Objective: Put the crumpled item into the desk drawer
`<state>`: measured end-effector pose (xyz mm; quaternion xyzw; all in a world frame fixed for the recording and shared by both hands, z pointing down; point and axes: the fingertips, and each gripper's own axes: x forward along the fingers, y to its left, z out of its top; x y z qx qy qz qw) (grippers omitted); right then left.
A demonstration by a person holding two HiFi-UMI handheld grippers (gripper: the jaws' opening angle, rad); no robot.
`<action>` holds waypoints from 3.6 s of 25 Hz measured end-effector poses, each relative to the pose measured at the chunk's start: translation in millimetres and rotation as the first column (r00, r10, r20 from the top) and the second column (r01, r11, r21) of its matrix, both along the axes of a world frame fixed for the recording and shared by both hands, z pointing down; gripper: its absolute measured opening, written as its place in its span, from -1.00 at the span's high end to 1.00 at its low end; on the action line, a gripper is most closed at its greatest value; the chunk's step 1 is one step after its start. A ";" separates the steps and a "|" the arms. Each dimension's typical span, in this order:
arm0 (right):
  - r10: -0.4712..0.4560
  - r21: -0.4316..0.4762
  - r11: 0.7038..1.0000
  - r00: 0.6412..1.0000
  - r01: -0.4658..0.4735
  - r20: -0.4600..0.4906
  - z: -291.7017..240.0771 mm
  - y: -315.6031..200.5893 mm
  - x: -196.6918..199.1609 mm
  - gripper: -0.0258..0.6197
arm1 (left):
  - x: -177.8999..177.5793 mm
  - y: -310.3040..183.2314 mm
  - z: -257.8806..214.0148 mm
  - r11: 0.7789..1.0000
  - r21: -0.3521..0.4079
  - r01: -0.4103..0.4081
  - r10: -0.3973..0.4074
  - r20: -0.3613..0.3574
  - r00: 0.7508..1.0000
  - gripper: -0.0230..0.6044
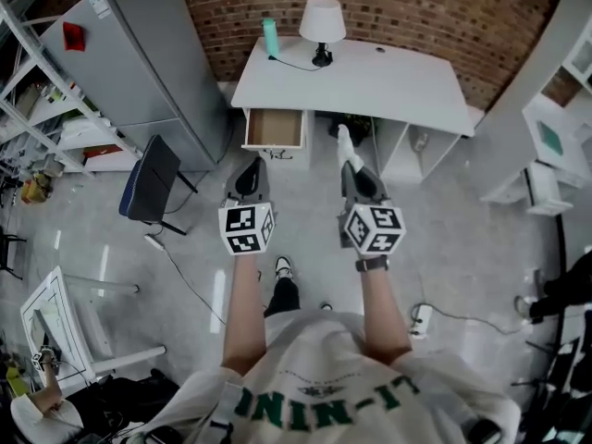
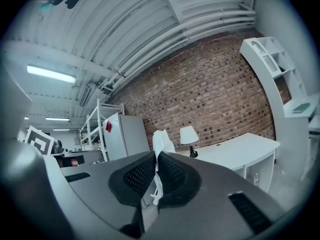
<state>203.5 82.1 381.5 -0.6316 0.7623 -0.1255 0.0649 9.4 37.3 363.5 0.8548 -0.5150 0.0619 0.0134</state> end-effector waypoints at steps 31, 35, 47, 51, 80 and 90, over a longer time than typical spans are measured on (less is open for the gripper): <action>-0.034 -0.118 0.992 0.999 0.031 -0.028 44.0 -246.3 -89.6 0.90 | -55.5 -258.1 37.6 0.991 -0.024 -0.131 0.131 -0.014 0.991 0.95; -0.055 -0.154 0.987 0.998 0.051 -0.017 64.4 -271.5 -89.1 0.90 | -53.0 -276.7 57.0 0.989 -0.051 -0.139 0.138 -0.007 0.990 0.95; -0.125 -0.344 0.932 0.992 0.115 -0.007 176.2 -330.1 -74.6 0.90 | -38.1 -326.5 146.0 0.979 -0.113 -0.169 0.169 -0.009 0.986 0.95; -0.163 -0.398 0.905 0.987 0.152 0.007 215.4 -345.6 -78.3 0.90 | -30.3 -337.3 176.5 0.972 -0.114 -0.204 0.203 -0.017 0.979 0.95; -0.462 -0.693 0.699 0.853 0.180 -0.244 478.1 -465.0 -80.3 0.90 | -15.2 -403.9 354.4 0.947 -0.233 -0.223 0.211 -0.075 0.975 0.95; -0.588 -0.781 0.580 0.783 0.231 -0.204 515.4 -460.2 -89.4 0.90 | -13.1 -408.6 373.2 0.939 -0.252 -0.234 0.222 -0.075 0.972 0.95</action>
